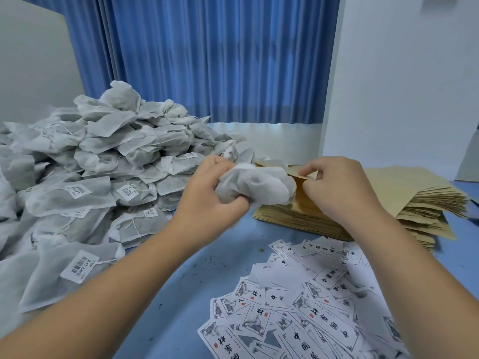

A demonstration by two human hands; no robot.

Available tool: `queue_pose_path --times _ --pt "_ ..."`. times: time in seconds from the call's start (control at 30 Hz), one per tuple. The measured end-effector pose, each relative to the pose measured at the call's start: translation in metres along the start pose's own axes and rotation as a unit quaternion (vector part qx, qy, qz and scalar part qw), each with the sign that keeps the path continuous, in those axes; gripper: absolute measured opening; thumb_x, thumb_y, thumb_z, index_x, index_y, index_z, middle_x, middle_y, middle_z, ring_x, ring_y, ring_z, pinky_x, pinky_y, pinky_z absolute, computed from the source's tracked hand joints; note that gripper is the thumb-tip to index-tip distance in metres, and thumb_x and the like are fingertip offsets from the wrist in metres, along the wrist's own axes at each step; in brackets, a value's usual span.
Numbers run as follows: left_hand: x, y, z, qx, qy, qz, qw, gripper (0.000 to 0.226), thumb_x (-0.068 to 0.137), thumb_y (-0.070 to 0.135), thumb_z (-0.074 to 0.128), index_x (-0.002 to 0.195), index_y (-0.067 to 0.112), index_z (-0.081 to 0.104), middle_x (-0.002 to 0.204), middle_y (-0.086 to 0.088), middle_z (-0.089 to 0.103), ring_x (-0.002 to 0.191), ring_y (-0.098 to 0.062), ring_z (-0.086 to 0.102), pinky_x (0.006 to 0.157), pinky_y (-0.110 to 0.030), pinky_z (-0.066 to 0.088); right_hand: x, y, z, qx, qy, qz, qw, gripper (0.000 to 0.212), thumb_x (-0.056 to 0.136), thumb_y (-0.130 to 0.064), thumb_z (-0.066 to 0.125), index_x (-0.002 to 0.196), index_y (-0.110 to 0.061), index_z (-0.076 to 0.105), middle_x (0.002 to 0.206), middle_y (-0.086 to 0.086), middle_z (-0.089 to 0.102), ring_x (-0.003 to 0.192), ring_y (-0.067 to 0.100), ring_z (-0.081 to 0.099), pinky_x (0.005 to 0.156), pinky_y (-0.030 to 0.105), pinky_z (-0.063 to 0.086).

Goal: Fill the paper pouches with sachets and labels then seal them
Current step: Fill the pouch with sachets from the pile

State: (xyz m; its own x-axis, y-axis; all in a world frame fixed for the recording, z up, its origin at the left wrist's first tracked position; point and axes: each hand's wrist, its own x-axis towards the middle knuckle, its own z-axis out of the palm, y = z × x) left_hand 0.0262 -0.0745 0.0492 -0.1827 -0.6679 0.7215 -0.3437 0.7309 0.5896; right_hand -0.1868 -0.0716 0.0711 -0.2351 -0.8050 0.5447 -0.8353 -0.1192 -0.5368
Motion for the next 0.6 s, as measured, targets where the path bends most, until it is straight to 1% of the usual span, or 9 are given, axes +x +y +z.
queue_pose_path --times 0.07,0.13,0.2,0.27,0.3,0.37,0.47,0.5,0.6 --pt "-0.006 0.002 0.004 -0.021 0.039 0.012 0.999 0.021 0.071 0.003 0.074 0.086 0.013 0.064 0.096 -0.005 0.054 0.085 -0.007 0.054 0.072 -0.012 0.041 0.000 0.001 -0.001 0.005 0.001 -0.002 1.000 0.024 0.075 -0.012 0.059 0.086 -0.027 0.073 0.065 -0.013 0.050 0.072 0.016 0.052 0.054 0.023 0.034" --pt "-0.009 0.002 0.010 -0.006 0.043 0.045 0.998 0.019 0.069 0.006 0.071 0.087 0.009 0.065 0.097 -0.004 0.052 0.086 -0.007 0.052 0.072 -0.014 0.041 0.000 0.001 -0.001 0.017 -0.001 -0.001 1.000 0.021 0.075 -0.012 0.061 0.085 -0.026 0.074 0.063 -0.014 0.048 0.066 0.014 0.049 0.052 0.022 0.033" --pt "-0.010 0.002 0.016 0.055 0.016 0.093 0.994 0.021 0.068 0.003 0.068 0.088 0.007 0.065 0.096 -0.003 0.048 0.087 -0.005 0.049 0.075 -0.011 0.038 0.000 0.000 -0.002 0.030 -0.004 0.000 1.000 0.022 0.075 -0.010 0.061 0.086 -0.023 0.074 0.064 -0.014 0.047 0.062 0.010 0.048 0.052 0.022 0.033" --pt "-0.009 0.000 0.021 0.115 -0.040 0.140 0.983 0.025 0.069 0.000 0.065 0.093 0.006 0.066 0.098 -0.002 0.044 0.088 -0.008 0.046 0.079 -0.009 0.036 0.000 -0.002 -0.004 0.041 -0.007 -0.004 0.999 0.023 0.075 -0.008 0.060 0.086 -0.023 0.074 0.064 -0.014 0.047 0.060 0.007 0.048 0.051 0.020 0.032" --pt "-0.009 -0.001 0.023 0.142 -0.070 0.149 0.976 0.025 0.071 0.001 0.065 0.096 0.006 0.066 0.099 -0.001 0.043 0.088 -0.010 0.046 0.080 -0.011 0.037 0.000 -0.003 -0.005 0.047 -0.007 -0.005 0.999 0.023 0.076 -0.008 0.060 0.086 -0.024 0.074 0.064 -0.013 0.048 0.059 0.007 0.048 0.051 0.020 0.032" --pt "-0.009 0.000 0.029 0.198 -0.104 0.147 0.964 0.025 0.075 0.006 0.065 0.100 0.007 0.065 0.102 -0.003 0.044 0.089 -0.016 0.047 0.077 -0.022 0.041 -0.001 -0.006 -0.007 0.059 -0.005 -0.008 0.998 0.023 0.076 -0.009 0.059 0.085 -0.024 0.074 0.062 -0.012 0.050 0.058 0.006 0.049 0.050 0.018 0.032" --pt "-0.004 0.007 0.042 0.269 -0.103 0.121 0.950 0.024 0.081 0.012 0.062 0.103 0.003 0.061 0.108 -0.011 0.047 0.090 -0.027 0.049 0.074 -0.034 0.044 -0.002 -0.011 -0.006 0.063 -0.008 -0.021 0.998 0.023 0.075 -0.008 0.059 0.083 -0.024 0.074 0.059 -0.013 0.050 0.057 0.004 0.049 0.049 0.015 0.031" --pt "-0.002 0.011 0.048 0.294 -0.107 0.104 0.944 0.023 0.083 0.014 0.058 0.103 0.003 0.058 0.109 -0.013 0.046 0.092 -0.029 0.049 0.076 -0.035 0.043 -0.003 -0.012 -0.005 0.063 -0.010 -0.024 0.998 0.023 0.074 -0.008 0.059 0.083 -0.023 0.074 0.059 -0.014 0.050 0.057 0.004 0.049 0.049 0.015 0.031" --pt "0.007 0.022 0.064 0.389 -0.113 0.026 0.914 0.019 0.090 0.020 0.049 0.105 0.008 0.049 0.113 -0.012 0.043 0.100 -0.028 0.047 0.081 -0.030 0.036 -0.004 -0.014 -0.002 0.058 -0.014 -0.030 0.998 0.025 0.073 -0.005 0.059 0.084 -0.021 0.074 0.059 -0.015 0.049 0.059 0.002 0.048 0.050 0.010 0.031"
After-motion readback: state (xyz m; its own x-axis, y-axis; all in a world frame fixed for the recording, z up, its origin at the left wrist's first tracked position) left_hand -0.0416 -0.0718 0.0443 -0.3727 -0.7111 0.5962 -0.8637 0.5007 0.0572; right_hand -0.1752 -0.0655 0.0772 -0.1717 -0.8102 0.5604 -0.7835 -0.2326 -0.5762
